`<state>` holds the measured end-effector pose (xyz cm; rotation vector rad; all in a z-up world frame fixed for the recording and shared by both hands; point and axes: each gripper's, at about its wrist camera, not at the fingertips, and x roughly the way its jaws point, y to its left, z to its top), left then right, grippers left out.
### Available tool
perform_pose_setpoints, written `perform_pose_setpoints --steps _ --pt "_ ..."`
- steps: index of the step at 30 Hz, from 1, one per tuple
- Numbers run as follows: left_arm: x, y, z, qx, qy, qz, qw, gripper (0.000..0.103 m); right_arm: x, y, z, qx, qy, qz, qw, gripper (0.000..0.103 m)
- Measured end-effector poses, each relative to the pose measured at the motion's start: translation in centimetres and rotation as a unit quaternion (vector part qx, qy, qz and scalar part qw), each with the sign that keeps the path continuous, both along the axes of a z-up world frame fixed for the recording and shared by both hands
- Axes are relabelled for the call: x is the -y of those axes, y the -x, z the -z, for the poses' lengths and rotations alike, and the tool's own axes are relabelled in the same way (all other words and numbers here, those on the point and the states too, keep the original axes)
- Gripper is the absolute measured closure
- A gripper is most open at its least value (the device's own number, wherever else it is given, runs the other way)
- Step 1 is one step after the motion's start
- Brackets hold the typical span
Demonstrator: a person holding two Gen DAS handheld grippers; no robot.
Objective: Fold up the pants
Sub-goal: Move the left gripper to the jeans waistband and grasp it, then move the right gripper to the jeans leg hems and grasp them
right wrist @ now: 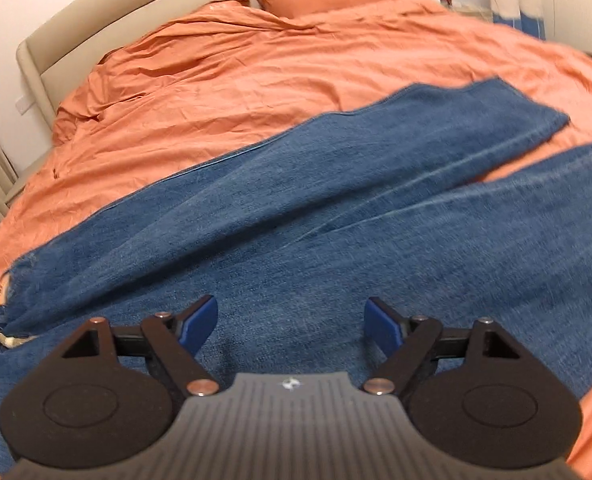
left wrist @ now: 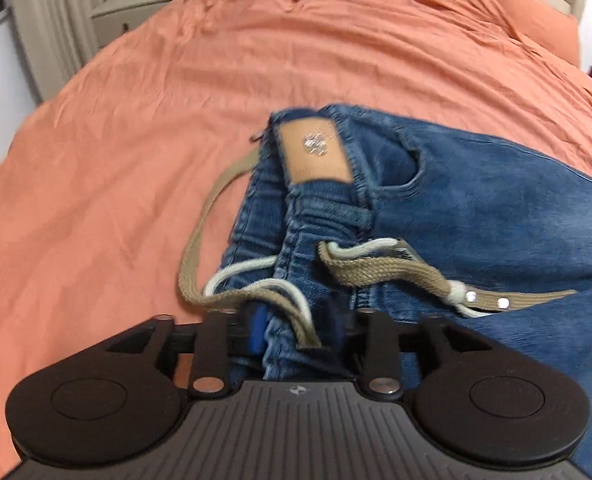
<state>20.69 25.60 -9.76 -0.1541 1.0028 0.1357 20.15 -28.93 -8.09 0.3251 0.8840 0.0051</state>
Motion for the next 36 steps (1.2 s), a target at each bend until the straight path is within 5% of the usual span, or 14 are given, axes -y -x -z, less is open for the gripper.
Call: perform_pose_setpoints --steps 10,14,20,27,34,36 --pt "-0.5 -5.8 -3.7 0.06 0.031 -0.017 0.9976 0.045 12.2 -6.1 -1.4 -0.001 0.029 0.045 0.999 0.03" --pt "-0.5 -9.2 -2.6 0.073 0.021 -0.032 0.9966 0.035 20.2 -10.2 0.4 -0.011 0.009 0.091 0.996 0.03" --pt "-2.9 -13.1 0.5 0.068 0.07 -0.096 0.9906 0.03 29.1 -15.8 2.2 -0.015 0.009 0.171 0.985 0.031" --pt "-4.8 -15.0 3.8 0.055 0.11 -0.114 0.9858 0.022 31.8 -25.5 2.8 -0.006 0.046 0.135 0.99 0.032" --pt "-3.7 -16.0 4.5 0.027 0.076 -0.103 0.9914 0.031 34.3 -32.6 6.7 -0.054 0.079 0.097 0.991 0.056" --pt "-3.3 -16.3 4.6 0.021 0.063 -0.104 0.9924 0.032 34.4 -33.0 7.2 -0.053 0.074 0.067 0.994 0.072"
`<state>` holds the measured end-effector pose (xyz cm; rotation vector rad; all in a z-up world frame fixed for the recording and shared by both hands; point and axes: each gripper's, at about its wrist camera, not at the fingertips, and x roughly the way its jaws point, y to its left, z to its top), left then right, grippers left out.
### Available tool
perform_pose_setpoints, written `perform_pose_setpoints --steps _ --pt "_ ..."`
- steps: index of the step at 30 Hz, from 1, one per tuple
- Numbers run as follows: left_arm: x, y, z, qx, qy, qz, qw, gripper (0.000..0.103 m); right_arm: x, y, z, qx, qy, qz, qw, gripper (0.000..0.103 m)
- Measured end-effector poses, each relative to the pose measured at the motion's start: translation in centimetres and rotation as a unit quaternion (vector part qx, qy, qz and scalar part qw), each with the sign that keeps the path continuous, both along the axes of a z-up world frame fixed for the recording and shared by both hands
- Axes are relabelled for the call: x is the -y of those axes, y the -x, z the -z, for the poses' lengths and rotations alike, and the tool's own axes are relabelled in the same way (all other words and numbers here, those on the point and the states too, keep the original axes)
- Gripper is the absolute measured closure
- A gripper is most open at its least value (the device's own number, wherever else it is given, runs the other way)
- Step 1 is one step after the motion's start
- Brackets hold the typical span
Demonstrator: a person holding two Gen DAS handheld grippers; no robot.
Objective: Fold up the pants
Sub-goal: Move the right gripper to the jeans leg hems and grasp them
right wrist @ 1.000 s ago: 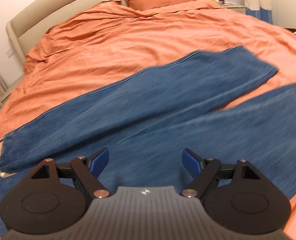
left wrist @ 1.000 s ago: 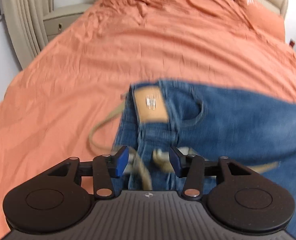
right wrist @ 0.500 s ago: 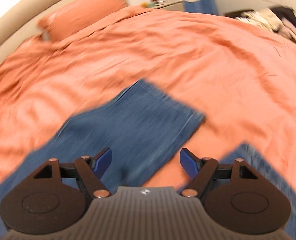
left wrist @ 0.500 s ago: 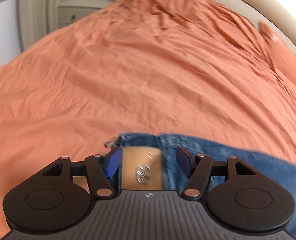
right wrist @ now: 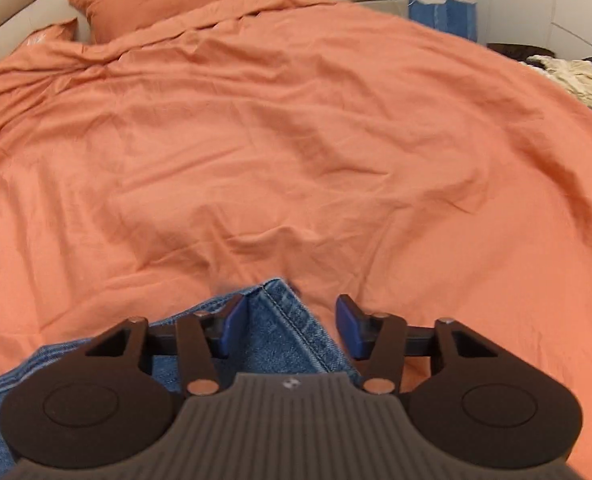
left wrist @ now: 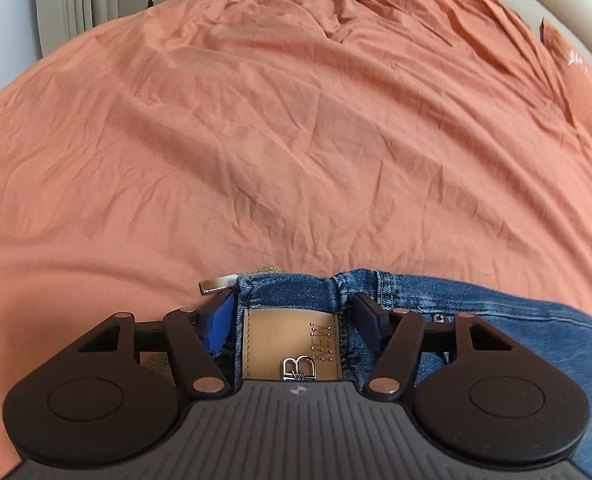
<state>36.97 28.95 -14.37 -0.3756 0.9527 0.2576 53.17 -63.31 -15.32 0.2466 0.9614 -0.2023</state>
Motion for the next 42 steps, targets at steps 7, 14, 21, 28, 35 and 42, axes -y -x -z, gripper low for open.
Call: perform_pose_setpoints --steps 7,14,21,28,35,42 --pt "2.2 -0.7 0.4 -0.016 -0.072 0.012 0.9972 0.036 -1.2 1.2 -3.3 0.062 0.087 -0.073 0.992 0.103" --pt "3.0 -0.9 -0.4 -0.019 -0.097 0.0 0.9951 0.033 -1.9 0.4 -1.0 0.017 0.118 -0.057 0.991 0.1" --pt "4.3 1.2 -5.2 0.006 -0.14 0.027 0.9897 0.035 -1.7 4.3 -4.4 0.022 0.116 -0.048 0.992 0.07" --pt "9.6 8.0 -10.4 0.03 -0.171 0.179 0.9684 0.038 -2.3 14.1 -8.3 0.01 0.12 -0.084 0.989 0.069" --pt "15.7 16.3 -12.0 0.008 -0.208 0.356 0.911 0.038 -4.0 25.2 -10.0 0.004 0.139 -0.116 0.983 0.067" --pt "19.5 22.2 -8.6 -0.086 -0.24 0.509 0.8223 0.04 -6.2 34.0 -10.0 0.008 0.127 -0.128 0.983 0.064"
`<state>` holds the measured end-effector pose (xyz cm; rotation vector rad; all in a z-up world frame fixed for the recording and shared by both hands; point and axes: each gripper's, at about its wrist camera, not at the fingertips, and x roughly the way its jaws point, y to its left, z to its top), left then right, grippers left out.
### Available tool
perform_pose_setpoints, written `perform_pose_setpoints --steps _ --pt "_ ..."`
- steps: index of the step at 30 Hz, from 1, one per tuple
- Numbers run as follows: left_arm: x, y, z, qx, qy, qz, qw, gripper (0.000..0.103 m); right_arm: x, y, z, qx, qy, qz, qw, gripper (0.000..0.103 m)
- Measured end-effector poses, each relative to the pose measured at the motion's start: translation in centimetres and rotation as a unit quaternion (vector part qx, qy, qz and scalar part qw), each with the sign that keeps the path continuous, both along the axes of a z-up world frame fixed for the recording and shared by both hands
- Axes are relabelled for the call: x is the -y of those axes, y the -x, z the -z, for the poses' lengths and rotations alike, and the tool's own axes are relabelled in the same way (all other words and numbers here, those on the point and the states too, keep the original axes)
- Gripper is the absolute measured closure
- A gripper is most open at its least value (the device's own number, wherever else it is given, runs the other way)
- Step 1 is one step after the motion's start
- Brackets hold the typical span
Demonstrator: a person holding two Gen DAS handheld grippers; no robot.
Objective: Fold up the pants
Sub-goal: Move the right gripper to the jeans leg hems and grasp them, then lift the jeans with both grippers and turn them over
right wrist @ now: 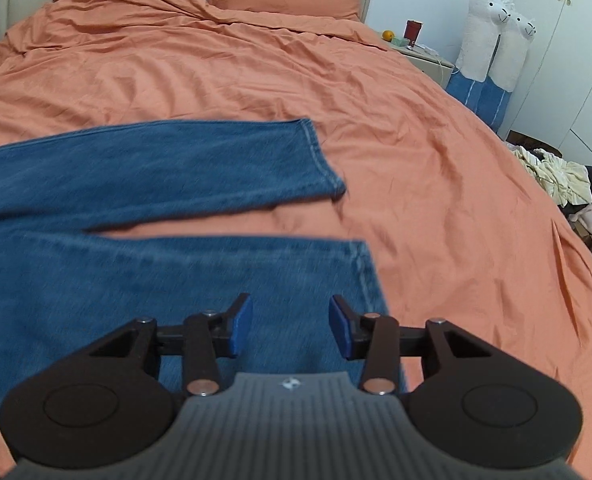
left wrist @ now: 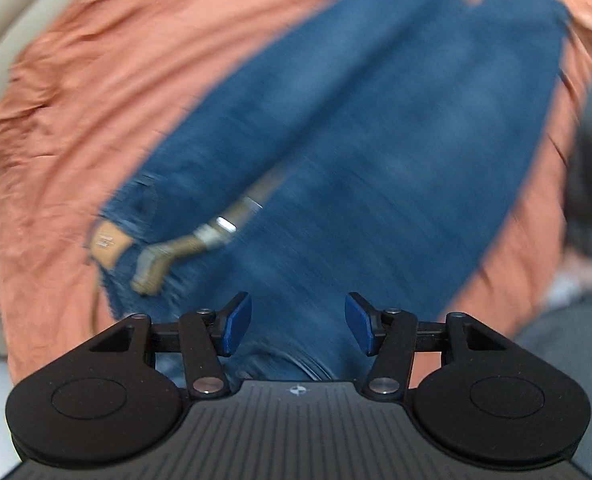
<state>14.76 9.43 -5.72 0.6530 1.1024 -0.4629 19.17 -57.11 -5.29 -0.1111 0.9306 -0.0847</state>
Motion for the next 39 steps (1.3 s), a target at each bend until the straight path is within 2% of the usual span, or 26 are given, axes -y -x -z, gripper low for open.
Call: perform_pose_setpoints --steps 3,6,8,11,14,17,18,19,21,24,26,29,33,35,39 --pt "1.2 1.1 1.7 -0.041 -0.014 0.042 0.9982 0.04 -0.8 2.9 0.4 -0.002 -0.001 -0.005 1.0 0.062" --pt "2.8 1.8 3.5 -0.063 -0.035 0.081 0.9941 0.04 -1.3 5.3 0.9 0.004 0.012 -0.017 1.0 0.062" --pt "4.0 1.9 4.8 -0.086 -0.044 0.106 0.9896 0.04 -1.8 6.6 1.1 0.01 0.032 -0.027 0.999 0.062" --pt "5.9 2.5 6.6 -0.094 -0.062 0.122 0.9862 0.04 -2.2 8.4 1.3 0.023 0.067 -0.059 0.996 0.062" --pt "6.9 2.6 8.8 -0.097 -0.098 0.129 0.9821 0.042 -2.7 9.9 1.5 0.028 0.132 -0.104 0.985 0.062" --pt "7.1 2.8 9.4 -0.081 -0.123 0.132 0.9803 0.064 -2.8 11.1 2.1 0.024 0.188 -0.143 0.971 0.064" --pt "6.9 2.8 9.3 -0.071 -0.124 0.126 0.9816 0.08 -2.8 11.5 2.4 0.021 0.206 -0.155 0.966 0.064" --pt "6.6 2.9 8.9 -0.061 -0.117 0.12 0.984 0.09 -2.9 11.7 2.8 0.021 0.224 -0.168 0.96 0.064" --pt "6.2 2.9 7.7 -0.032 -0.096 0.101 0.9897 0.097 -3.1 11.9 3.8 0.019 0.267 -0.193 0.944 0.064" --pt "4.3 2.7 4.7 0.037 -0.044 0.044 0.9973 0.099 -3.4 11.8 5.6 0.01 0.33 -0.23 0.916 0.064" --pt "2.8 2.6 2.6 0.083 0.008 -0.012 0.9964 0.099 -3.3 11.4 6.9 0.002 0.37 -0.246 0.896 0.064" --pt "1.3 2.1 0.3 0.124 0.064 -0.074 0.9875 0.099 -3.2 10.7 8.7 -0.009 0.405 -0.269 0.874 0.065" --pt "0.9 2.1 -0.7 0.143 0.081 -0.097 0.9817 0.098 -3.3 10.2 10.7 -0.011 0.447 -0.294 0.845 0.069" --pt "1.3 1.8 -0.8 0.144 0.083 -0.103 0.9806 0.098 -3.3 9.5 11.3 -0.011 0.461 -0.292 0.838 0.08" --pt "1.2 1.8 -1.3 0.149 0.086 -0.115 0.9783 0.098 -3.2 9.1 12.2 0.001 0.49 -0.282 0.825 0.085"
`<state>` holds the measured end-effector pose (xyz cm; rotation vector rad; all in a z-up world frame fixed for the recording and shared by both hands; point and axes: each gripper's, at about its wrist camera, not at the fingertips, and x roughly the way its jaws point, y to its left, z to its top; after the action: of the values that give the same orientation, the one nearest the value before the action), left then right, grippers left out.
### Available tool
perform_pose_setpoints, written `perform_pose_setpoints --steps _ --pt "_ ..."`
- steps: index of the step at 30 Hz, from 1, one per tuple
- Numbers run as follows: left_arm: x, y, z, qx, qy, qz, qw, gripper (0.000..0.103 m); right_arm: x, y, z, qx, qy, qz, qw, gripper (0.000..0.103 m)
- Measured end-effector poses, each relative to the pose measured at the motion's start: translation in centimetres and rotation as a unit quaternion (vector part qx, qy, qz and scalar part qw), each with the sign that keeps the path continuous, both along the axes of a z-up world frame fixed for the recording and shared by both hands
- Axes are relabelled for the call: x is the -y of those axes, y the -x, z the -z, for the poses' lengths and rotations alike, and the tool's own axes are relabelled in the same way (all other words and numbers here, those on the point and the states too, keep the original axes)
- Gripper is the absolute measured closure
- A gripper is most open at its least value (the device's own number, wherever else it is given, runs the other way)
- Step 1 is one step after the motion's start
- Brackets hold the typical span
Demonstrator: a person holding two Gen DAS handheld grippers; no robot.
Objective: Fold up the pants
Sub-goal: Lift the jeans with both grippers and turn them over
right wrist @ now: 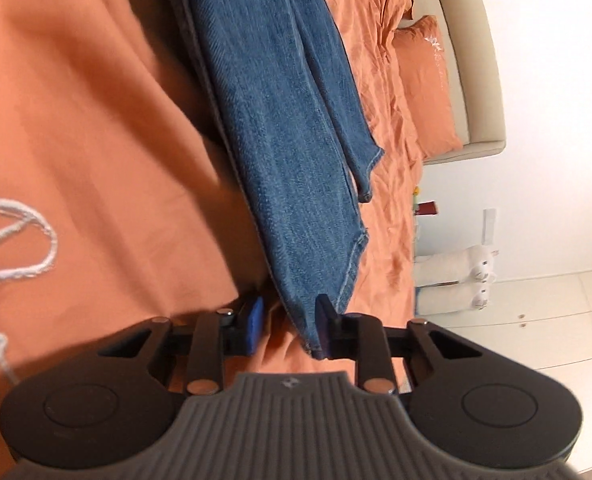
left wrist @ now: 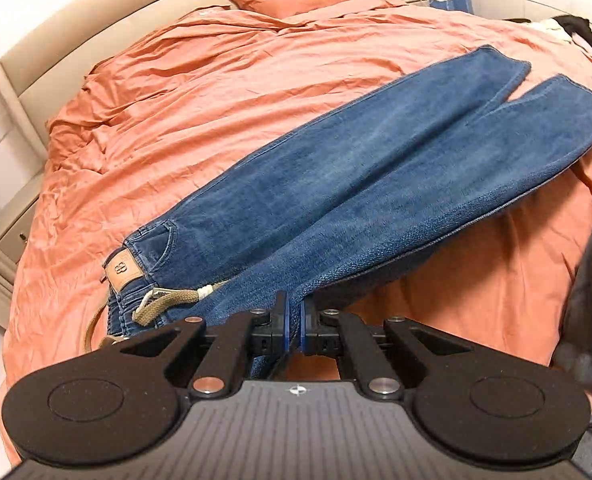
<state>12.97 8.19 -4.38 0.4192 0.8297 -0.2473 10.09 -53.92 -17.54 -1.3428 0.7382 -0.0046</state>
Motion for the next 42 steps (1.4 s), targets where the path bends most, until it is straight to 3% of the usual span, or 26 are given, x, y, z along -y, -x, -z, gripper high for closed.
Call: perform_pose_setpoints --steps 2,3,9,15,19,22,32,38,42 --pt "0.1 0.1 -0.2 0.002 0.007 -0.006 1.0 0.098 0.3 -0.4 0.0 0.014 0.006 0.016 1.0 0.101" --pt "0.1 0.1 -0.3 0.003 0.007 -0.007 0.9999 0.098 0.5 -0.7 -0.4 0.021 -0.001 0.028 0.999 0.103" --pt "0.1 0.5 -1.5 0.028 0.011 -0.021 0.9993 0.099 0.2 -2.1 -5.5 0.087 -0.059 0.066 0.992 0.103" --pt "-0.8 0.1 -5.1 0.072 0.022 -0.039 0.9964 0.099 -0.5 -4.3 -12.8 0.15 -0.1 0.088 0.98 0.103" --pt "-1.3 -2.0 -7.6 0.093 0.021 -0.046 0.9944 0.099 -0.8 -7.6 -17.6 0.185 -0.14 0.117 0.966 0.103" --pt "-1.3 -5.0 -8.0 0.087 0.01 -0.053 0.9948 0.099 -1.3 -11.4 -18.9 0.181 -0.153 0.122 0.964 0.103" --pt "-2.4 -17.3 -4.5 0.042 -0.005 -0.071 0.9966 0.099 -4.3 -26.4 -15.6 0.142 -0.124 0.14 0.972 0.103" --pt "-2.8 -24.8 1.6 -0.017 -0.01 -0.088 0.9959 0.099 -5.9 -35.2 -9.1 0.094 -0.108 0.156 0.977 0.103" --pt "-3.3 -27.6 5.9 -0.058 -0.015 -0.093 0.9938 0.098 -6.8 -38.9 -4.6 0.057 -0.082 0.155 0.983 0.103"
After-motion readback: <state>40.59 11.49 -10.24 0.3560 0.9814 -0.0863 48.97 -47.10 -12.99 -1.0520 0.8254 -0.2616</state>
